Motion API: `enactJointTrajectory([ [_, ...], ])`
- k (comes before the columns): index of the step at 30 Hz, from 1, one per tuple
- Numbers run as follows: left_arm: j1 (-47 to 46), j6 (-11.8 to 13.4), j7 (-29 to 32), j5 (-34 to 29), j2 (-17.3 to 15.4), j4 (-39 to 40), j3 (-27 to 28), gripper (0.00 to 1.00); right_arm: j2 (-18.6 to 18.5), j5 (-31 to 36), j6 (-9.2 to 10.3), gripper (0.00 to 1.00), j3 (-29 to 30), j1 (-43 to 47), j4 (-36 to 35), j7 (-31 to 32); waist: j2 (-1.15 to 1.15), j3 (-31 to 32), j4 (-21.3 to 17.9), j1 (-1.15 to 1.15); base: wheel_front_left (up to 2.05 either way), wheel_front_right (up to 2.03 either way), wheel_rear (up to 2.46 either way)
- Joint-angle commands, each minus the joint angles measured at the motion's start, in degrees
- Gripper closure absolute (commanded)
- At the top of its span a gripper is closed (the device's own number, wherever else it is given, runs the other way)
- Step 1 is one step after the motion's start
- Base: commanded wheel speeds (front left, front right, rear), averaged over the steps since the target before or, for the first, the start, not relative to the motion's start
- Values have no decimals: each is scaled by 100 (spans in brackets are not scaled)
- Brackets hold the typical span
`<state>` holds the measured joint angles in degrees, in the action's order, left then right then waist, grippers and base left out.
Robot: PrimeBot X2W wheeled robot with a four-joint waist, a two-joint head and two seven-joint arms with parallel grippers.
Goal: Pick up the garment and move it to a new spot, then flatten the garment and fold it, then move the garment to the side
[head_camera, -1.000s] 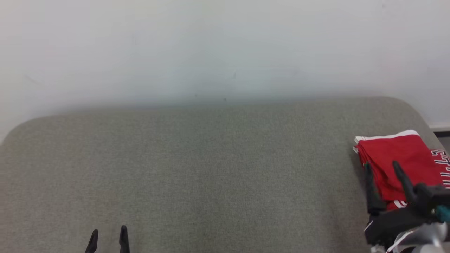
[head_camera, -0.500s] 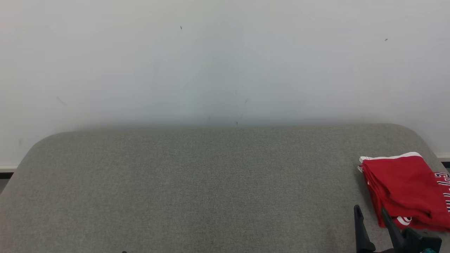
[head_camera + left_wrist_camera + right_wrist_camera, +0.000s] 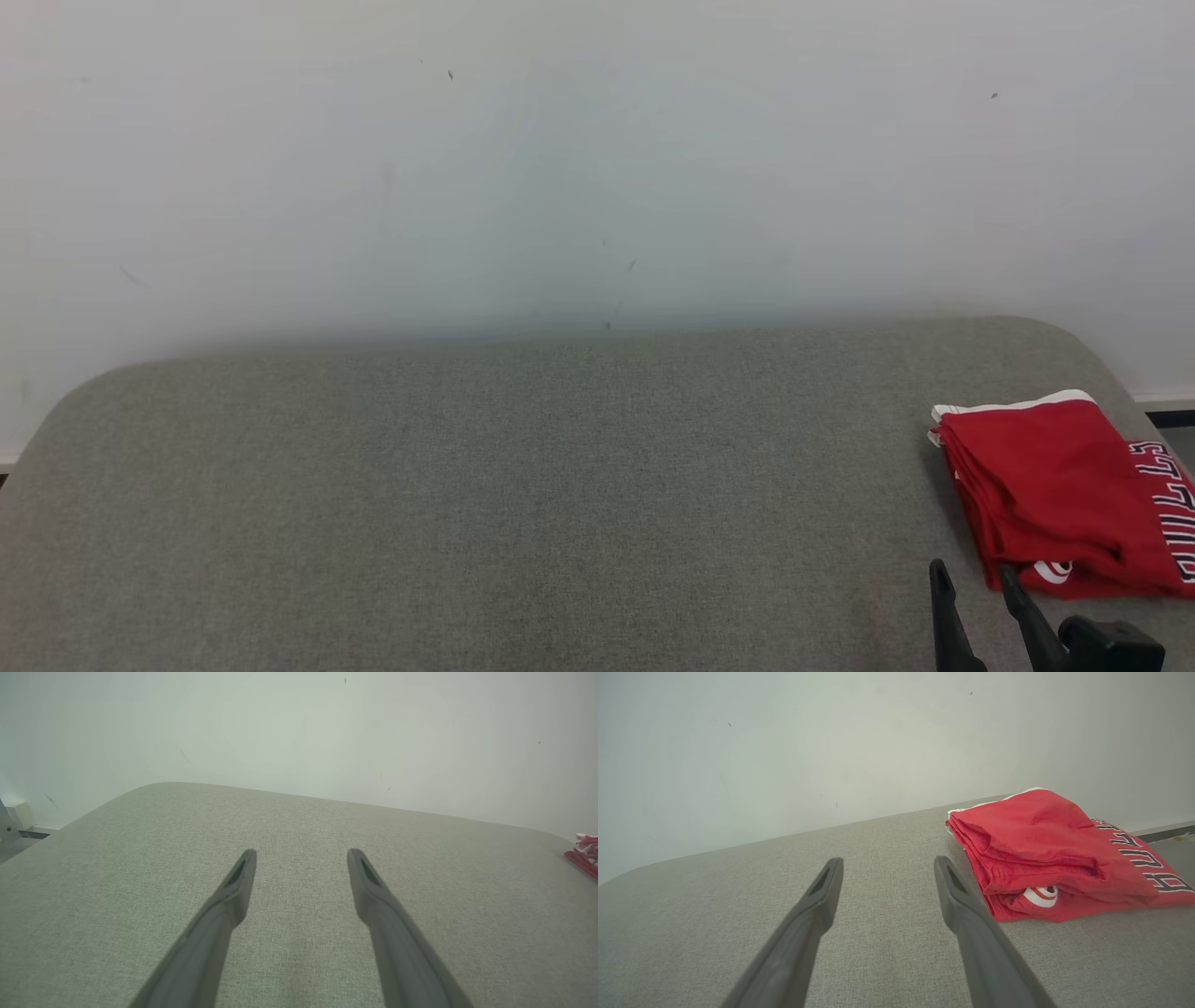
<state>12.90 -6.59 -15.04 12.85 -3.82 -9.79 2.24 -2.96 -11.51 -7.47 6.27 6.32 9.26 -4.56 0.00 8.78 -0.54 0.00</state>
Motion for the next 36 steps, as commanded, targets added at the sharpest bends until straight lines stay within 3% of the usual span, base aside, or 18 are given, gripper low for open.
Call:
enactJointTrajectory([
  [1,-18,-36,-15,-23,28,-27,26,0,13,-4,-2,0,8,12,-14,-10,0,-11,-8,0,0,0,0],
  [21,-124,-87,-15,-52,60,-206,105,0,14,-30,-2,0,54,-1,108,-44,0,-13,19,0,0,0,0],
  [22,-56,-82,0,-16,44,-208,90,100,2,1,0,100,55,-2,115,-7,0,-13,19,0,0,0,0],
  [26,-14,-82,51,80,62,-397,93,100,11,-73,0,100,78,48,322,34,0,-18,20,0,0,0,0],
  [36,-266,-83,399,1158,66,-380,153,100,10,-1186,0,100,70,-33,234,145,0,-89,22,0,0,0,0],
])
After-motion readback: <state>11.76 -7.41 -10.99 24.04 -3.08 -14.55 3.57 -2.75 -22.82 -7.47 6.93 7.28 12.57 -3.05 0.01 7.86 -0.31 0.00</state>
